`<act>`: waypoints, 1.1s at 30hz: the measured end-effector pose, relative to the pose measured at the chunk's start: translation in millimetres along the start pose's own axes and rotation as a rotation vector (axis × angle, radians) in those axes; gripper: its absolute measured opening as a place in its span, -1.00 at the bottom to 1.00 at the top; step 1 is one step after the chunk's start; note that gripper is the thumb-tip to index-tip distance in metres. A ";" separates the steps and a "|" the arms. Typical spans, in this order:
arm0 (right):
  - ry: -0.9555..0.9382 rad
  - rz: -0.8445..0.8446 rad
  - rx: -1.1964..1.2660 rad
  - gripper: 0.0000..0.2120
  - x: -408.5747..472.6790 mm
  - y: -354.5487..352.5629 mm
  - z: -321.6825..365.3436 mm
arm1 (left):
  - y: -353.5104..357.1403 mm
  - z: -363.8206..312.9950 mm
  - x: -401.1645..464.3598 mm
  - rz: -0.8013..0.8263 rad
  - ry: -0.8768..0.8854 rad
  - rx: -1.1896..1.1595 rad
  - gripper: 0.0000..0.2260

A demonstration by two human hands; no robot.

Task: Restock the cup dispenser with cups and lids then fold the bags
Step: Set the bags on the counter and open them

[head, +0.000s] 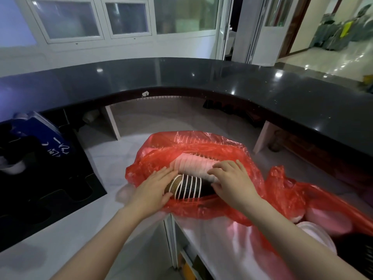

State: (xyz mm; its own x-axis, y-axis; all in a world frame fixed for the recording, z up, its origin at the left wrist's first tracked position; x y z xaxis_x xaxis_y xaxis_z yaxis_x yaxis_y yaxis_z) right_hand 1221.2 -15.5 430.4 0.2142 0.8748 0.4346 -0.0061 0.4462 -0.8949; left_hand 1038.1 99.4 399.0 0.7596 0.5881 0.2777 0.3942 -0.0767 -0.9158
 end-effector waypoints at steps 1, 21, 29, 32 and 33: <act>-0.009 -0.002 0.025 -0.66 -1.0 1.0 4.6 | -0.4 -1.1 -3.0 -0.018 -0.012 -0.029 -0.39; 0.107 0.293 -0.046 -0.24 -20.6 53.9 28.3 | 6.9 14.7 -40.4 -0.064 -0.165 -0.126 -0.57; 0.256 0.255 0.264 -0.31 -24.6 43.1 15.6 | -7.5 30.3 -42.5 -0.195 -0.351 -0.236 -0.55; 0.275 0.231 0.351 -0.26 -24.9 37.1 10.0 | -12.0 37.9 -40.4 -0.230 -0.422 -0.245 -0.52; 0.269 0.227 0.356 -0.25 -25.5 36.2 9.2 | -12.9 38.2 -38.4 -0.239 -0.428 -0.249 -0.51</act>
State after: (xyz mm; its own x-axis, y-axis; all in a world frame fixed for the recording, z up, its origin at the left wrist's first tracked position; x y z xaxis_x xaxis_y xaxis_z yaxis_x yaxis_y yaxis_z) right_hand 1206.5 -19.9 387.9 0.4125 0.8985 0.1500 -0.4050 0.3284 -0.8533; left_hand 984.1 108.5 389.1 0.3765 0.8834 0.2791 0.6798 -0.0588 -0.7310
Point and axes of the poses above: each hand's wrist, its own x-axis towards the middle knuckle, its own y-axis out of the palm, z = x × y, the point moved 5 cm from there along x, towards the middle knuckle, and after that the axes turned 11 degrees about -z, right-handed, at the moved point
